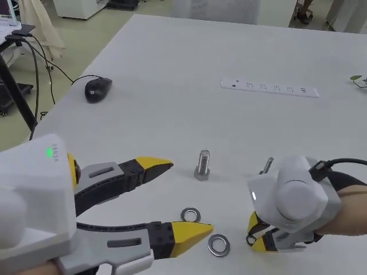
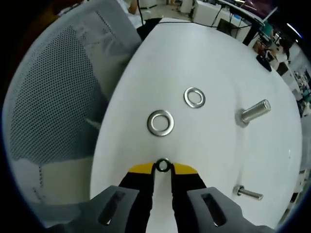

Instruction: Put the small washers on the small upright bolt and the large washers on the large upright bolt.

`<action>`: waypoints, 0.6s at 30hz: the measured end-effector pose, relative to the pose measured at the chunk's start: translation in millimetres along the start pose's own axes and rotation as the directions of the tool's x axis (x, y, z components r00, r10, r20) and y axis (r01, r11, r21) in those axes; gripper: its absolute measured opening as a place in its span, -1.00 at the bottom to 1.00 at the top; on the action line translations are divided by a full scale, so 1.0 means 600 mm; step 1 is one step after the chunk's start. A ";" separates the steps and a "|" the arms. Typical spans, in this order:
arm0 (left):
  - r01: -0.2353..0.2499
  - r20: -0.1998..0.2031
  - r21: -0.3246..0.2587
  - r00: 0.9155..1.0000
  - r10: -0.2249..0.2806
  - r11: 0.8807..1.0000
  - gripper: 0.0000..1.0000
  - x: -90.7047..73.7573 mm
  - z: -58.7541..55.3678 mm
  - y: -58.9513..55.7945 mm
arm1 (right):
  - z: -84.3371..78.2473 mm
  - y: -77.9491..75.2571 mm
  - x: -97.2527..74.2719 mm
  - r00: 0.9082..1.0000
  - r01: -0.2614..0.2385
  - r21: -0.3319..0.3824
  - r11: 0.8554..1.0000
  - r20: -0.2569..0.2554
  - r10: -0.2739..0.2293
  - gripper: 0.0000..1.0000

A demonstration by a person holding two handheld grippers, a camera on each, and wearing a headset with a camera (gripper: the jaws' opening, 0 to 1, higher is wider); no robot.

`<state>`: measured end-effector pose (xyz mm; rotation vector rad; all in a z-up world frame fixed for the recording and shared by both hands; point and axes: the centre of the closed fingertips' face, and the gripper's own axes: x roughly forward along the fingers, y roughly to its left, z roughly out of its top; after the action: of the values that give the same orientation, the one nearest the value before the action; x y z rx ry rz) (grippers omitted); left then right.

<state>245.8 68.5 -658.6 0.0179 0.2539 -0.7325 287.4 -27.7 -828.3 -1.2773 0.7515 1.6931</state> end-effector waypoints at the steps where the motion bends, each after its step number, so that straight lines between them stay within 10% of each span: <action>1: 0.000 -0.002 0.001 1.000 0.000 1.000 0.14 0.000 -0.001 0.000 | 0.002 -0.003 -0.001 1.000 0.001 -0.004 1.000 0.002 -0.001 -0.74; 18: 0.003 -0.012 0.002 1.000 -0.003 1.000 0.13 0.002 -0.003 0.004 | -0.010 -0.025 -0.023 1.000 0.000 0.075 0.997 0.017 -0.001 -0.77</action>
<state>248.1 69.8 -660.8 0.0243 0.2646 -0.7360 304.7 -29.9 -816.6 -1.2100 0.7972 1.6585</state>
